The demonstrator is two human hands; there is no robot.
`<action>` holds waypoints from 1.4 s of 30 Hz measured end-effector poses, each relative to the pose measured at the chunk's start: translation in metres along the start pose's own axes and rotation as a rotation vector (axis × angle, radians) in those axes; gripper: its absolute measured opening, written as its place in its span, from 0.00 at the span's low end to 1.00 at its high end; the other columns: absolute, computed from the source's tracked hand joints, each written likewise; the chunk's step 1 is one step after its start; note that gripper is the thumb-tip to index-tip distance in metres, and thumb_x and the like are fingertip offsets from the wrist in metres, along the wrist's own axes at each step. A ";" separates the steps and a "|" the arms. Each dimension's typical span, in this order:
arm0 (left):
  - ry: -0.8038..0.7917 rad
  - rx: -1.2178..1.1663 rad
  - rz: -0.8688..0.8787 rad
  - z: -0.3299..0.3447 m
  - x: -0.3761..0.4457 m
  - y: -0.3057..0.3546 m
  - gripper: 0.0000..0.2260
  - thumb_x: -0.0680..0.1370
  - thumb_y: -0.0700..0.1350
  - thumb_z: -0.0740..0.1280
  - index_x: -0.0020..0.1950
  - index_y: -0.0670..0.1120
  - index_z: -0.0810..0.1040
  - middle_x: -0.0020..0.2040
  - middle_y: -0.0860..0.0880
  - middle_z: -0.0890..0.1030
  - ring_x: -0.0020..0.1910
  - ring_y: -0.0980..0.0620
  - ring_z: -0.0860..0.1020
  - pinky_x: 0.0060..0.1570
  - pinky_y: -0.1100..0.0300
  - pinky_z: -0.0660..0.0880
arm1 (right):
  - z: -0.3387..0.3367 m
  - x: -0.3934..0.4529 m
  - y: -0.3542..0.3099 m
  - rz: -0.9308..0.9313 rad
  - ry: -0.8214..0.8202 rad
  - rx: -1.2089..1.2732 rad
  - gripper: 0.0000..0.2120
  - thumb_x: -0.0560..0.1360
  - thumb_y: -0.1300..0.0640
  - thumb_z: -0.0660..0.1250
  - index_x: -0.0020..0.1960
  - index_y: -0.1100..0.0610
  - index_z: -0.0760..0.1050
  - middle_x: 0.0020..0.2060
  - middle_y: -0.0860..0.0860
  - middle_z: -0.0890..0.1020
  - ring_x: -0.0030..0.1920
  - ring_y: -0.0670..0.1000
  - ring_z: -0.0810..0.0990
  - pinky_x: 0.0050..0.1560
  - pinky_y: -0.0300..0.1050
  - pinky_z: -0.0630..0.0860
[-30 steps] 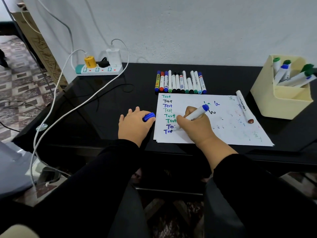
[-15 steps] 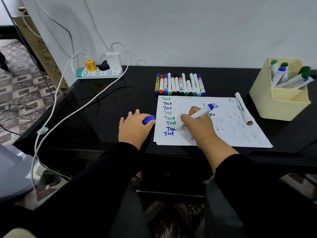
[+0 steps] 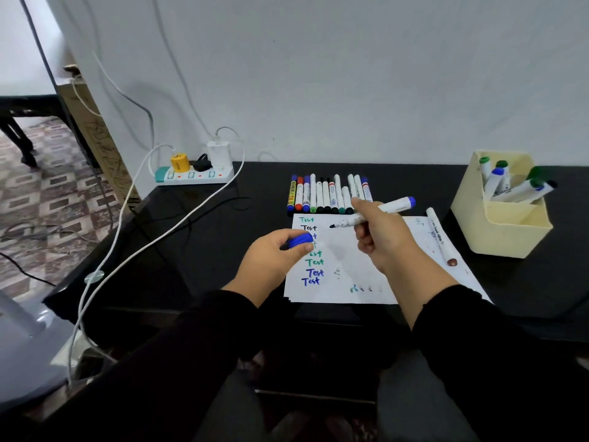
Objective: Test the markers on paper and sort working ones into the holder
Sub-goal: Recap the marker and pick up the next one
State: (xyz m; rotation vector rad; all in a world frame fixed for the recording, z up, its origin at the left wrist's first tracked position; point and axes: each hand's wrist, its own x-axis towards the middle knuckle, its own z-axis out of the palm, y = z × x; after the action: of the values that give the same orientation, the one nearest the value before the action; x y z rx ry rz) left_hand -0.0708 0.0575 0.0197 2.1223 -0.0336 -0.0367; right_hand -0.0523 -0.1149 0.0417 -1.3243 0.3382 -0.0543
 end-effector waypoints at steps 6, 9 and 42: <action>-0.131 -0.183 0.015 0.003 -0.004 0.036 0.12 0.73 0.49 0.72 0.56 0.52 0.79 0.46 0.57 0.81 0.45 0.62 0.78 0.42 0.73 0.71 | 0.000 -0.019 -0.025 -0.211 -0.039 -0.163 0.17 0.75 0.60 0.67 0.32 0.55 0.63 0.25 0.52 0.68 0.24 0.47 0.64 0.22 0.36 0.61; -0.157 -0.231 0.043 0.003 -0.007 0.047 0.13 0.72 0.48 0.72 0.56 0.52 0.80 0.48 0.55 0.82 0.49 0.58 0.79 0.50 0.66 0.73 | -0.002 -0.026 -0.031 -0.248 -0.093 -0.259 0.17 0.75 0.59 0.67 0.32 0.55 0.63 0.24 0.51 0.68 0.22 0.46 0.64 0.22 0.36 0.62; -0.085 -0.174 0.140 0.010 0.020 0.052 0.18 0.76 0.54 0.67 0.64 0.52 0.74 0.56 0.53 0.79 0.53 0.57 0.76 0.46 0.66 0.71 | 0.010 -0.012 -0.041 -0.038 0.072 -0.093 0.13 0.77 0.50 0.62 0.37 0.55 0.72 0.20 0.47 0.66 0.21 0.45 0.61 0.24 0.37 0.60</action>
State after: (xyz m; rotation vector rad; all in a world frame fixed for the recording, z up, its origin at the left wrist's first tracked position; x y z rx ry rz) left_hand -0.0522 0.0208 0.0588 1.9391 -0.2214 -0.0458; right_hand -0.0548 -0.1133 0.0852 -1.4232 0.3810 -0.1197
